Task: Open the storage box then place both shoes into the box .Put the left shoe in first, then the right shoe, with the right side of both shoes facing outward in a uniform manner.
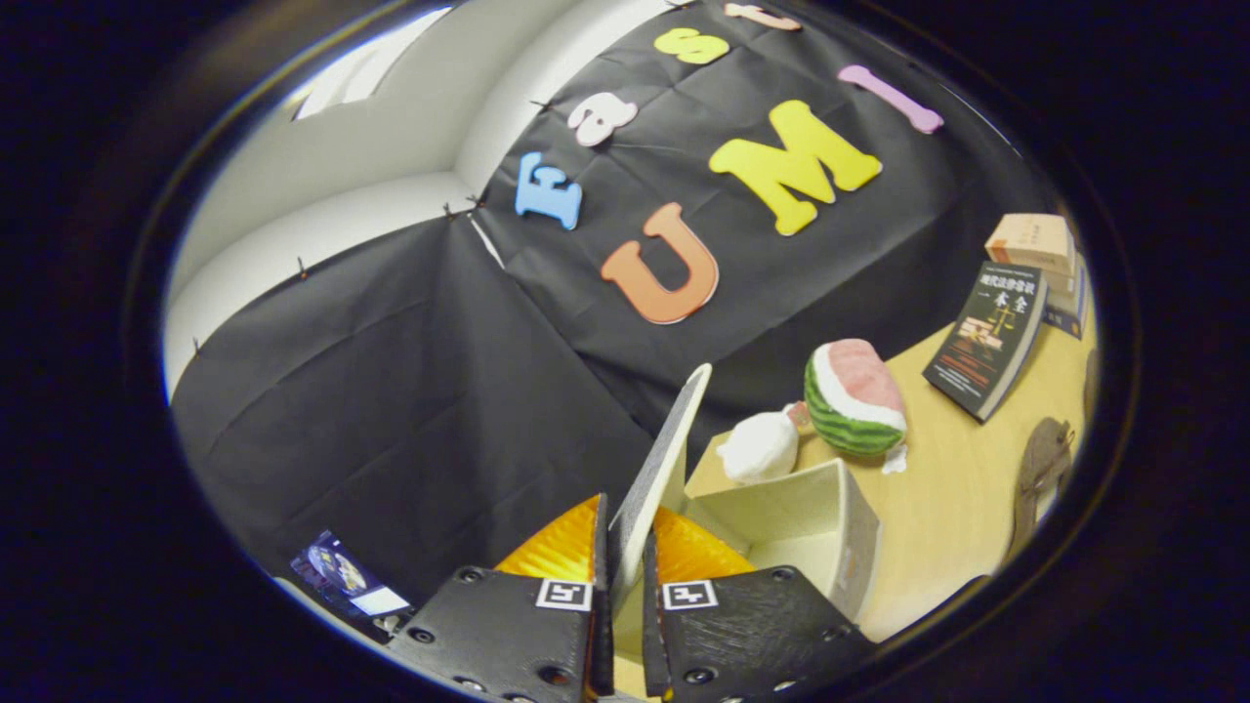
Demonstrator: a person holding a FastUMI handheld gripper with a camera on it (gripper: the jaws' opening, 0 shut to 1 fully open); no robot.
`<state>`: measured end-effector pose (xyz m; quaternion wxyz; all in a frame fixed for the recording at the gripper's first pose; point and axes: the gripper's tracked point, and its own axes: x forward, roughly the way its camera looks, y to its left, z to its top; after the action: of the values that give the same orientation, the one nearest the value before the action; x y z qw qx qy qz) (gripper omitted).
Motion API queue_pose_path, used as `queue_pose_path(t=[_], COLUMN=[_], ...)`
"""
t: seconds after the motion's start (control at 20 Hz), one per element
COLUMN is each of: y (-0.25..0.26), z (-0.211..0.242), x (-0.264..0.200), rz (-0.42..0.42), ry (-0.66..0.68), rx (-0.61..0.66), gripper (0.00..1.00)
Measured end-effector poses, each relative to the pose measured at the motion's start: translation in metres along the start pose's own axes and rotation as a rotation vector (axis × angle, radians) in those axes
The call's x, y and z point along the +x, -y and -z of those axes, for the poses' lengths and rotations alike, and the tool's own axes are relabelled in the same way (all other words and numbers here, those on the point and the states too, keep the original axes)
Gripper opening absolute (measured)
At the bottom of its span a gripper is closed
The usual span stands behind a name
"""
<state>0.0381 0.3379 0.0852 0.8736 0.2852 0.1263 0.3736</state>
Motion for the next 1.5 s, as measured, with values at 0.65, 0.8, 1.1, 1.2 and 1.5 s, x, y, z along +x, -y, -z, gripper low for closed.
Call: queue_pose_path(t=[0.65,0.8,1.1,1.2,1.5], y=[-0.124,-0.119,-0.072,-0.053,0.004], z=[0.102,0.103,0.071,0.057,0.014], x=[0.077,0.073,0.046,0.028,-0.028], rz=[-0.151,-0.132,-0.006,0.043,0.155], ry=[-0.112,-0.100,-0.028,0.003,0.064], rx=[-0.292,-0.333,-0.395,-0.421,-0.440], gripper=[0.75,0.84,0.85,0.89,0.90])
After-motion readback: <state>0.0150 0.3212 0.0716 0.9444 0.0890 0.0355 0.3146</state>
